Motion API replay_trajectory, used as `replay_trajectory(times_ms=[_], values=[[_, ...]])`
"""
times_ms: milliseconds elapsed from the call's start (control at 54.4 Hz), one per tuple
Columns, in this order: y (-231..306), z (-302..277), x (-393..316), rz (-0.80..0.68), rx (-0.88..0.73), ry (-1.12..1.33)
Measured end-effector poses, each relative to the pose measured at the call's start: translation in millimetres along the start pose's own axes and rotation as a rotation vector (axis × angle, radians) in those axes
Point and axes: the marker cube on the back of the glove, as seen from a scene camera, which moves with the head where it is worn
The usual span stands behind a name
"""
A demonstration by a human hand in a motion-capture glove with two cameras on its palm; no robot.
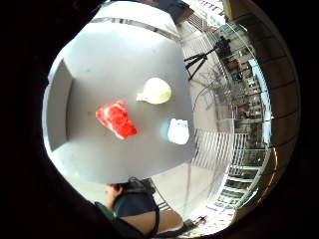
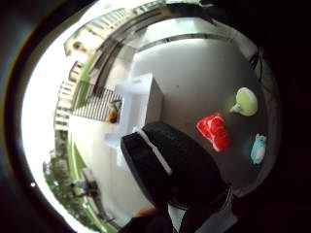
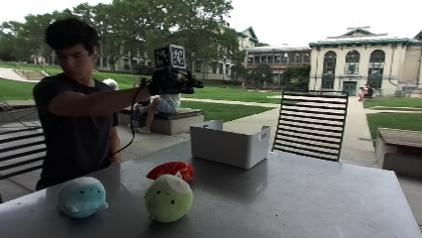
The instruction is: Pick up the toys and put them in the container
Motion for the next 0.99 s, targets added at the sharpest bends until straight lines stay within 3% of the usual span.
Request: replay_trajectory(times_ms=[478,992], values=[[12,10,3,0.000,-0.003,0.012],[42,133,64,-0.001,-0.056,-0.036]])
